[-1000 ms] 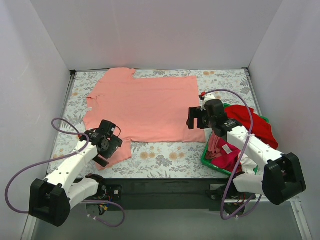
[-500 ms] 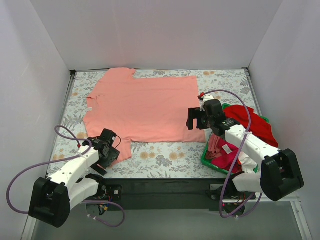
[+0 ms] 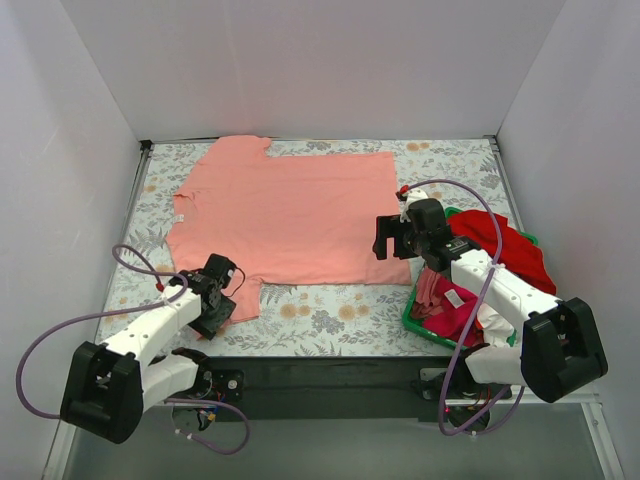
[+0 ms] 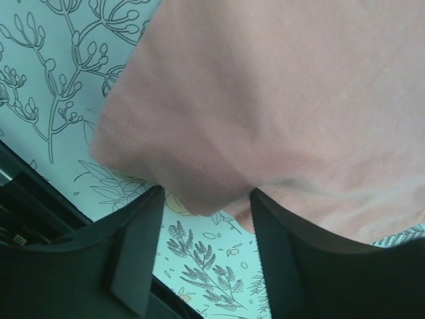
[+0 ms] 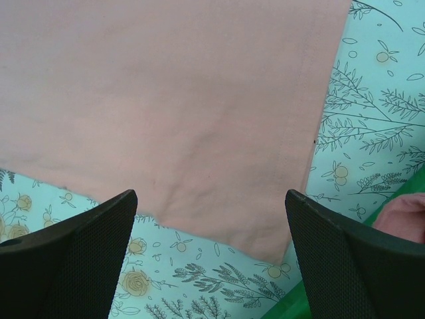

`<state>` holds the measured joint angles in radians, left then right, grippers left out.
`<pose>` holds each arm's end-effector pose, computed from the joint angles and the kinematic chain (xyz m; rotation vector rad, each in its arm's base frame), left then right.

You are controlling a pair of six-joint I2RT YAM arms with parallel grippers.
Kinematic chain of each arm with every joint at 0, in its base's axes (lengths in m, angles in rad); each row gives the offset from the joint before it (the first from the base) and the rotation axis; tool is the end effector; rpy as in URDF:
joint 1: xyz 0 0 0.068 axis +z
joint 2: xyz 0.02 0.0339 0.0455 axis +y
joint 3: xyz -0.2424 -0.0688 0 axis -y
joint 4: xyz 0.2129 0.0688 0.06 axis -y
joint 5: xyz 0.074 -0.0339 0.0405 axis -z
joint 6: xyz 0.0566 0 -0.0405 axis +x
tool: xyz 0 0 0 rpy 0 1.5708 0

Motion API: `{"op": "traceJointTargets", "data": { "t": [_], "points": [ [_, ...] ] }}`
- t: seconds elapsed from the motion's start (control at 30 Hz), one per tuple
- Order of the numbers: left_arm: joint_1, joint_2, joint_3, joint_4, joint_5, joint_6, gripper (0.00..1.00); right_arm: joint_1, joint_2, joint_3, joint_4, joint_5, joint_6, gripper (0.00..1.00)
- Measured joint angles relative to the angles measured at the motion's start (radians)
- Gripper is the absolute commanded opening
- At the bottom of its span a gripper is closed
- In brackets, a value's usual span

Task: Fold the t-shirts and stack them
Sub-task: Fold the tshirt

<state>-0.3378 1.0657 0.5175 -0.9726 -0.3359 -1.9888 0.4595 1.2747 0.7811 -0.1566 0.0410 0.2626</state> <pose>0.1213 -0.0228 0.1386 -2.0738 1.8976 0.1243 0.2422 0.1173 0.2183 -0.1978 2.2345 0.3499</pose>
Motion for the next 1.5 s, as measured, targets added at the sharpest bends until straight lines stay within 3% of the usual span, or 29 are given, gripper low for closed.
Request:
{"op": "traceJointTargets", "data": {
  "t": [0.17,0.2,0.27,0.37,0.53,0.7,1.17,1.37,1.5],
  "points": [
    [0.000,0.022,0.009,0.024,-0.013,-0.002,0.23,0.000,0.000,0.000,-0.002,-0.001,0.001,0.98],
    [0.000,0.022,0.009,0.027,-0.015,-0.004,0.22,0.000,0.000,0.000,-0.003,-0.002,0.001,0.98],
    [0.000,0.019,0.007,0.038,-0.018,-0.005,0.08,0.000,-0.002,-0.003,-0.005,-0.004,0.004,0.98],
    [0.000,0.016,0.005,0.055,-0.020,-0.006,0.00,0.000,-0.020,-0.026,-0.015,-0.019,0.007,0.98],
    [0.000,0.023,0.006,0.058,-0.023,-0.005,0.00,0.024,-0.038,-0.078,-0.067,-0.112,-0.014,0.98],
    [0.000,0.065,0.031,0.061,-0.031,-0.004,0.00,0.136,0.015,-0.085,-0.134,-0.132,-0.101,0.95],
    [0.000,0.080,0.089,0.038,-0.103,-0.005,0.00,0.164,0.187,0.027,-0.252,0.108,-0.144,0.71],
    [0.000,0.081,0.122,0.033,-0.136,-0.005,0.00,0.163,0.245,0.045,-0.269,0.137,-0.133,0.65],
    [0.000,0.102,0.142,0.039,-0.143,-0.005,0.00,0.156,0.260,0.056,-0.264,0.135,-0.132,0.53]
  ]
}}
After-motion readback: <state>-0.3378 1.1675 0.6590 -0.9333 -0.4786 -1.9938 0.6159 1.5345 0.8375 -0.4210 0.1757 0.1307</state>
